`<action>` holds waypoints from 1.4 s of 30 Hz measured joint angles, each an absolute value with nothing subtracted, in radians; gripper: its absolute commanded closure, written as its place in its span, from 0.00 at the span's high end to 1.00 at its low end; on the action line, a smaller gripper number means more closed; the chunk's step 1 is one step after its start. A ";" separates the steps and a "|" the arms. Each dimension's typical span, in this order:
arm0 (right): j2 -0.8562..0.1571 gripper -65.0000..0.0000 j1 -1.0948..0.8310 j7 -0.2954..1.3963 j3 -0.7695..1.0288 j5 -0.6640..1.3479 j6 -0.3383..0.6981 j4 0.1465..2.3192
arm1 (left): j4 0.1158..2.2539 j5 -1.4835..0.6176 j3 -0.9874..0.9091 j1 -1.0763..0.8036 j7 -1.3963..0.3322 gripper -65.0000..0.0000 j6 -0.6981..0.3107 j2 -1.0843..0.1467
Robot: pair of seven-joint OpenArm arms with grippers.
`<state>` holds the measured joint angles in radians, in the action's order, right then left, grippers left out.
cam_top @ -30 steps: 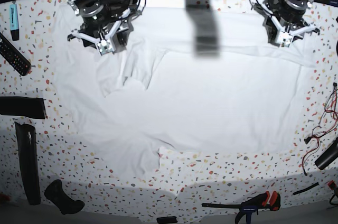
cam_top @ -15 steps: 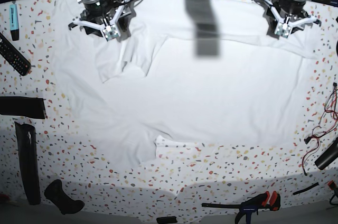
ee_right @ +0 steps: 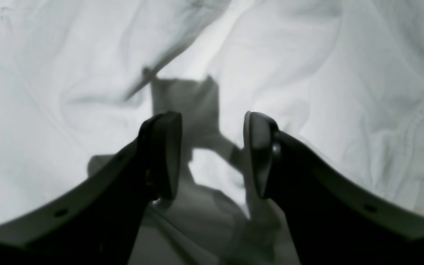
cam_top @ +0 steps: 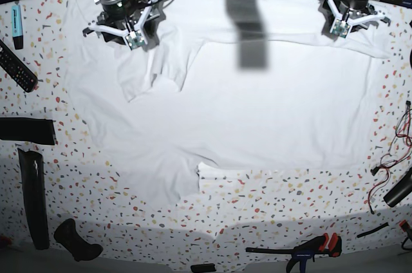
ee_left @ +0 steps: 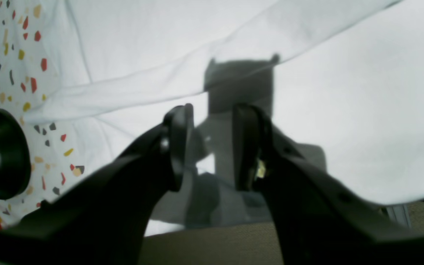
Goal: Fold the T-shirt properly
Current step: 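Open both grippers and release the shirt near the collar, then move the left gripper to the shirt's side edge and grasp it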
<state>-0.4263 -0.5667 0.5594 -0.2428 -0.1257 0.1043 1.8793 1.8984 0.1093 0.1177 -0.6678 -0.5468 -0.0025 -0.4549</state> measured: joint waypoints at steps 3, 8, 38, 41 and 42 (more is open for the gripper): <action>-0.427 0.46 -0.571 0.605 -0.243 -0.130 0.098 1.927 | 1.898 0.112 0.118 -0.668 -0.547 0.31 -0.002 -0.455; -0.427 0.46 -0.580 0.656 -0.243 -0.185 0.102 2.001 | 1.913 0.112 0.118 -0.668 -0.556 0.31 -0.002 -0.455; -0.428 0.46 -0.245 0.878 -0.244 -0.203 0.102 2.021 | 2.131 0.134 0.121 -0.275 -0.641 0.45 -0.155 -0.454; -0.427 0.46 -0.226 0.884 -0.244 -0.201 0.102 2.022 | 2.112 0.112 0.123 -0.226 -0.580 0.47 -0.160 -0.454; -0.427 0.46 -0.228 0.885 -0.244 -0.191 0.102 2.022 | 2.102 0.113 0.124 -0.205 -0.583 0.47 -0.159 -0.454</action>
<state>-0.4271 -0.2283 0.8848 -0.2440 -0.1913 0.1024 2.0224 2.1017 0.1131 0.1242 -0.2054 -0.5831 -0.1593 -0.4541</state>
